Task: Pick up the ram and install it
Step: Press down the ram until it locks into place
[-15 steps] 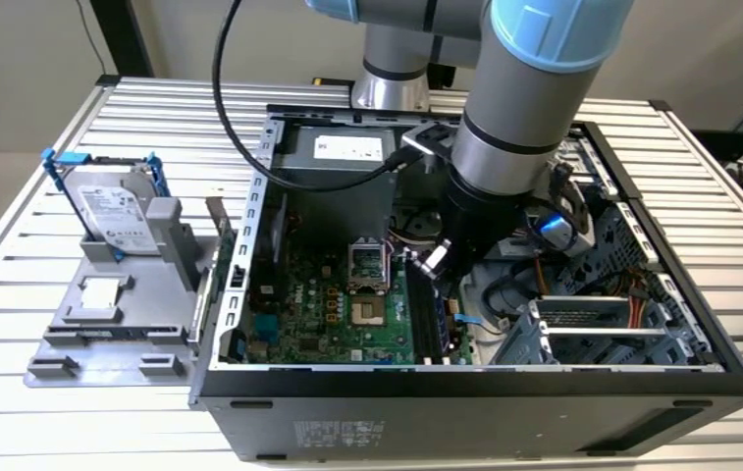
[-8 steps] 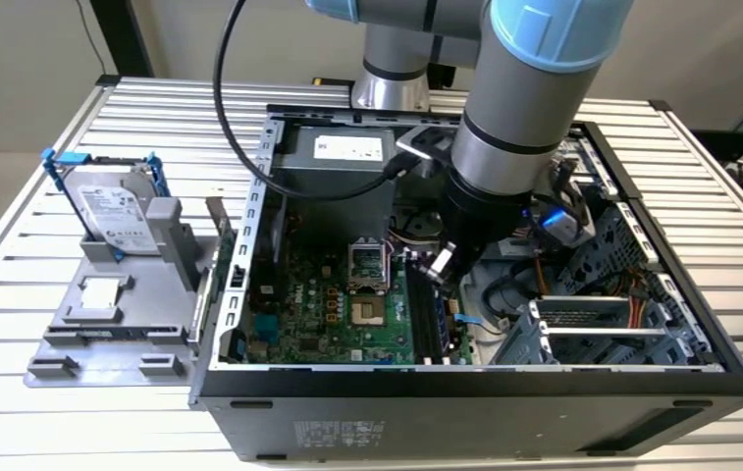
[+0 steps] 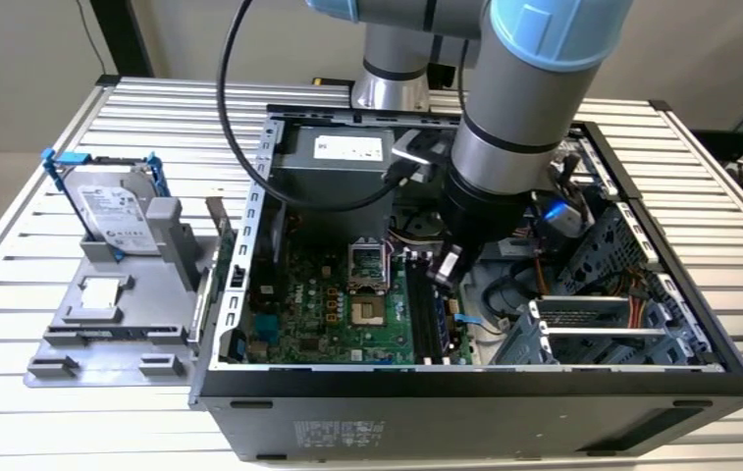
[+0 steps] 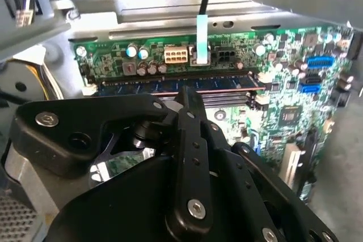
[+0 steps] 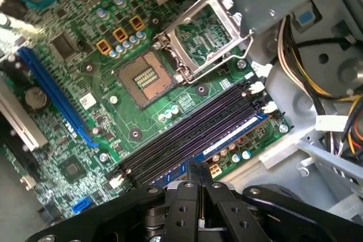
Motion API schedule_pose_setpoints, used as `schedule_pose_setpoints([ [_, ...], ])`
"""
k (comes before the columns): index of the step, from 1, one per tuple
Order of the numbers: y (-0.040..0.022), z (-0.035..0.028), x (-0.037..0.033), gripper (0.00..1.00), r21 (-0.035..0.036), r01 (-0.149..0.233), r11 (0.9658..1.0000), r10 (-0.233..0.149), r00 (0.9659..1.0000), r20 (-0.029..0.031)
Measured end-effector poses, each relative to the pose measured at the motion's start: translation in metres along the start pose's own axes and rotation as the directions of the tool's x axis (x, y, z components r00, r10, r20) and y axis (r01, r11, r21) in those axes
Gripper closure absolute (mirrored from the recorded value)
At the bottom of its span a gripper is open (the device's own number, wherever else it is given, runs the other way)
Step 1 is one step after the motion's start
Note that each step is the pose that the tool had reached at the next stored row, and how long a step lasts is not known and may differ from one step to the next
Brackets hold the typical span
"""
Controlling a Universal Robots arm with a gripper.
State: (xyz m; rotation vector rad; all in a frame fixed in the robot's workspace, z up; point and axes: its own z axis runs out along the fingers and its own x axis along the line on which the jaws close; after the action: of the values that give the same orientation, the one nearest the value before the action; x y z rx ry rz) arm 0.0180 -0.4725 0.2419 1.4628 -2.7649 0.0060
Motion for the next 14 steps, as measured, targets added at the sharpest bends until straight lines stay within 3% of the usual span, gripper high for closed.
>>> schedule_pose_setpoints([
  [7,0.0,-0.0038,0.0001,1.0,0.0002,0.093,0.9957,-0.093,0.9957,0.0014],
  [14,0.0,-0.0071,0.0001,1.0,-0.0022,0.168,0.9859,-0.168,0.9858,0.0081],
])
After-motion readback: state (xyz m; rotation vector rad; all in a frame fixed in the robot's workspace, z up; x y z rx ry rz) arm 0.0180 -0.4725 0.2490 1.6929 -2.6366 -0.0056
